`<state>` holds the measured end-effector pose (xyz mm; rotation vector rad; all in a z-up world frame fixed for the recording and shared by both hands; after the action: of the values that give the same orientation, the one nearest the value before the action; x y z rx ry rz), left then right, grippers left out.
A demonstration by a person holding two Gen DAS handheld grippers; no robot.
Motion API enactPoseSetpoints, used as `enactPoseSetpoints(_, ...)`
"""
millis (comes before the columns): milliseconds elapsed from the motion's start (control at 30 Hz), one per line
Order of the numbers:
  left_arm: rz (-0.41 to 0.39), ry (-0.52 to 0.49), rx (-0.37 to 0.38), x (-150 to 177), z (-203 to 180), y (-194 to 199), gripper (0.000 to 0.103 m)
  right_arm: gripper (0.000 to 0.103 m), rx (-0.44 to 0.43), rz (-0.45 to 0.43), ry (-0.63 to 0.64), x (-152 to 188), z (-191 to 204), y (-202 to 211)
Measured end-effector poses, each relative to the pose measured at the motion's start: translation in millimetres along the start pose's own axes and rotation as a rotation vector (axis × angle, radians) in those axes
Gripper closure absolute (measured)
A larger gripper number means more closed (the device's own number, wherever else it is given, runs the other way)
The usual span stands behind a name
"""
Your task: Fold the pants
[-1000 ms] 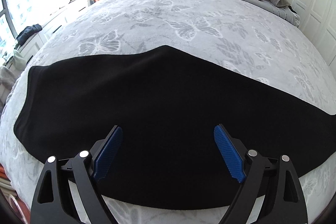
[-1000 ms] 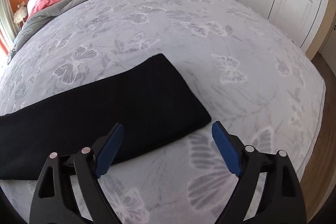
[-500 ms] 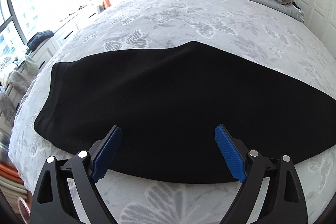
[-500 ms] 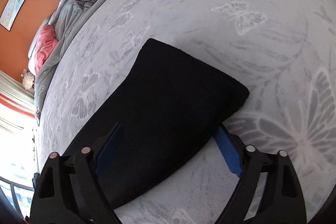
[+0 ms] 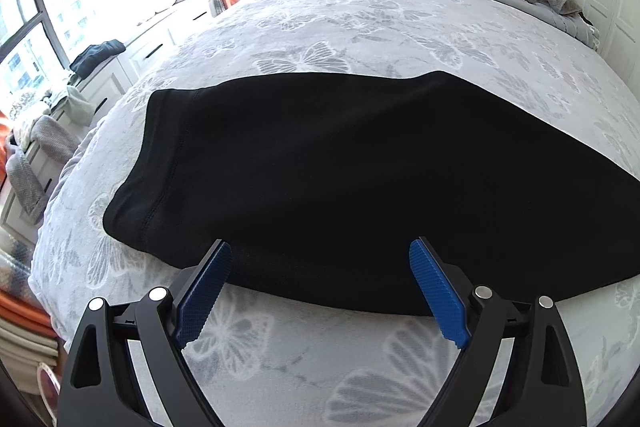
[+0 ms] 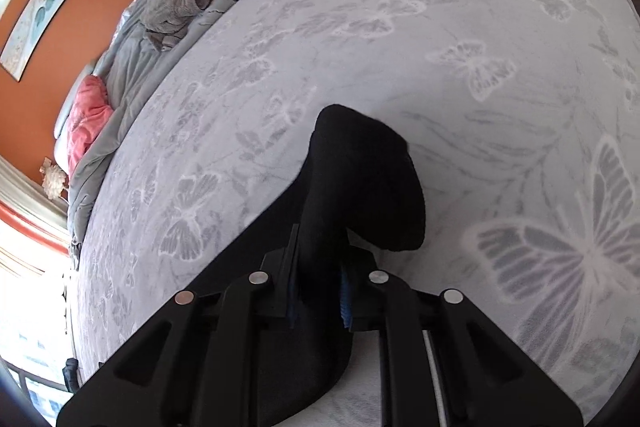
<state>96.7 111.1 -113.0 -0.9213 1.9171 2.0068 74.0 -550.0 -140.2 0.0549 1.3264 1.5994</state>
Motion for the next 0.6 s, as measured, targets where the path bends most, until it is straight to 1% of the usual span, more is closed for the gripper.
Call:
enactPoseSetpoints(33, 0.002, 0.010, 0.000, -1, 5, 0, 0.015, 0.085, -0.006, 0.014, -0.036, 2, -11, -2)
enactPoseSetpoints(100, 0.008, 0.028, 0.003, -2, 13, 0, 0.015, 0.081, -0.052, 0.059, -0.078, 5, -26, -9)
enactPoseSetpoints(133, 0.012, 0.034, 0.006, -2, 16, -1, 0.015, 0.075, -0.069, 0.077, -0.086, 6, -31, -10)
enactPoseSetpoints(167, 0.016, 0.036, 0.009, -1, 18, -1, 0.015, 0.066, -0.076, 0.085, -0.087, 7, -34, -9)
enactPoseSetpoints(200, 0.022, 0.037, 0.009, -1, 19, -2, 0.015, 0.060, -0.085, 0.092, -0.082, 7, -36, -8)
enactPoseSetpoints(233, 0.030, 0.037, 0.008, 0, 19, -3, 0.015, 0.052, -0.097, 0.089, -0.078, 6, -37, -4)
enactPoseSetpoints(267, 0.042, 0.039, 0.011, 1, 18, -4, 0.015, 0.048, -0.120, 0.075, -0.082, 4, -38, 1)
enactPoseSetpoints(333, 0.057, 0.045, 0.029, 1, 15, -6, 0.015, 0.047, -0.127, 0.018, -0.096, -4, -43, 18)
enactPoseSetpoints(400, 0.049, 0.042, 0.029, 1, 9, -4, 0.015, 0.046, -0.117, -0.039, -0.098, -13, -50, 36)
enactPoseSetpoints(433, 0.045, 0.034, 0.031, 1, 5, -4, 0.015, 0.038, -0.111, -0.054, -0.094, -15, -53, 41)
enactPoseSetpoints(467, 0.043, 0.025, 0.034, 2, -1, -4, 0.015, 0.033, -0.100, -0.056, -0.080, -16, -55, 44)
enactPoseSetpoints(600, 0.042, -0.006, 0.052, 4, -26, -2, 0.015, 0.033, -0.073, -0.024, 0.012, -14, -50, 37)
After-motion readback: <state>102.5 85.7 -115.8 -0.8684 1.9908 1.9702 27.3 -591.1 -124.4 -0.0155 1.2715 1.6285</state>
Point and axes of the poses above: each gripper's, at about its wrist camera, not at the fingertips, and y roughly against the way its jaws point, z to its left, x to its underside, the point moved 6 cm from there along -y, roughly the way its jaws point, and after that the axes turned 12 degrees about y, right-handed, at the moved point
